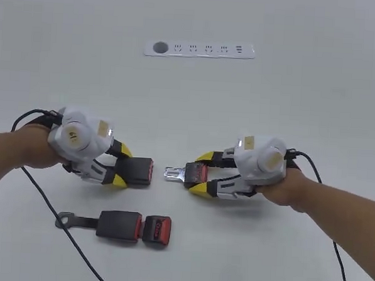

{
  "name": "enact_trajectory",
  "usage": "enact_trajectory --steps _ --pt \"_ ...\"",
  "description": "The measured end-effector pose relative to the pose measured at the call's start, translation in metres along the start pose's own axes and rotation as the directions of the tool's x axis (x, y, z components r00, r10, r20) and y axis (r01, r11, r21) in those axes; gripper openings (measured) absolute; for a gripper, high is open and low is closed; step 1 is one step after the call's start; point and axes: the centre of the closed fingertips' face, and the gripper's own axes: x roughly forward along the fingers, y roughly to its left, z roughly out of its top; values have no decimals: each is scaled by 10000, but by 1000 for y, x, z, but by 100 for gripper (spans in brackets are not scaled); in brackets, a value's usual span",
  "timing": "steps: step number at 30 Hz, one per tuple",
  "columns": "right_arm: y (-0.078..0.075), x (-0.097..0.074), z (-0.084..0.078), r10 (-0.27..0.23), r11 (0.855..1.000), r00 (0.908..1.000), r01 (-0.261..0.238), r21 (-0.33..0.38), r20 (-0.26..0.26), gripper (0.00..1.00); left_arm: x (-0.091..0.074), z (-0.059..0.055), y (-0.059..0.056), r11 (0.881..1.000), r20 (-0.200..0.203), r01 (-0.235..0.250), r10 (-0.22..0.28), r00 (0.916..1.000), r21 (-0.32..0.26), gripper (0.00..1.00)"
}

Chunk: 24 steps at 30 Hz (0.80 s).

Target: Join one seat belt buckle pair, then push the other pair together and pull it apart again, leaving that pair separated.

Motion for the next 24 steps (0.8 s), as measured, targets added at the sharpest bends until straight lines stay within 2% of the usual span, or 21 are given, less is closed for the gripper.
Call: enact_trajectory --steps 9,14,17,24 --pt "6 23 15 131 9994 9999 -132 -334 -52 36 0 0 0 10000 -80 -22 22 10000 27 33" --pt "11 36 23 91 9996 9999 -92 -274 -68 36 1 1 -1 9998 -172 42 -39 9998 180 33" --pt "12 31 21 53 9998 9999 -55 -193 -99 36 1 0 -1 9998 -219 36 -32 9998 188 33" --pt "15 34 23 -69 9998 9995 63 -190 -313 35 1 1 -2 9996 -423 24 -11 9991 287 33"
